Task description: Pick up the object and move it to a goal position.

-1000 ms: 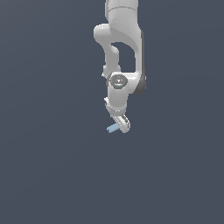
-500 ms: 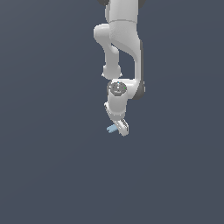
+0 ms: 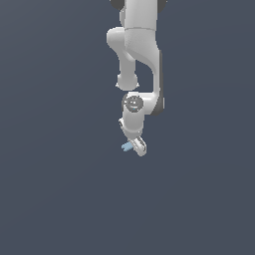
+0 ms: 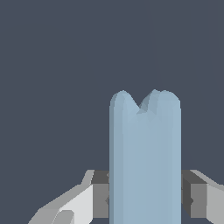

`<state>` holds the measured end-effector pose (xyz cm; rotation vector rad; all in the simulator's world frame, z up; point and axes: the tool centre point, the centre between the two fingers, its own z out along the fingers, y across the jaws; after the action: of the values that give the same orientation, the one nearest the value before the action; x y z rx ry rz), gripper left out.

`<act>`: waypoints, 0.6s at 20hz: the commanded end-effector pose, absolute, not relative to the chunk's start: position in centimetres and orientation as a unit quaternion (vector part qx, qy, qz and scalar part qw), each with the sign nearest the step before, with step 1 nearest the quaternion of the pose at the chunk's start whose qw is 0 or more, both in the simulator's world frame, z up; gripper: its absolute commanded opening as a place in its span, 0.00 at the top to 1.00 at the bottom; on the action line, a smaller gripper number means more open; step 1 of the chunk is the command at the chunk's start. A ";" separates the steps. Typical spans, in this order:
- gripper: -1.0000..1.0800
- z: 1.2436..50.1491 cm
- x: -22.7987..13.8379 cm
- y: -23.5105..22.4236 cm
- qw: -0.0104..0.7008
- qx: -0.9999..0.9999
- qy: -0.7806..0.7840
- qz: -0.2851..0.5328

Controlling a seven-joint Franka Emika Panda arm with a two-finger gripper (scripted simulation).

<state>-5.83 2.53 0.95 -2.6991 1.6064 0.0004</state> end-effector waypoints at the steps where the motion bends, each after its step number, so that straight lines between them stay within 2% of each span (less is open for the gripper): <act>1: 1.00 0.9 -5.8 2.5 0.000 -0.859 0.511 0.000; 12: 1.00 1.9 -5.7 2.1 0.000 -0.859 0.511 0.000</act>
<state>-5.81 2.26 1.54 -2.7000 1.6058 0.0017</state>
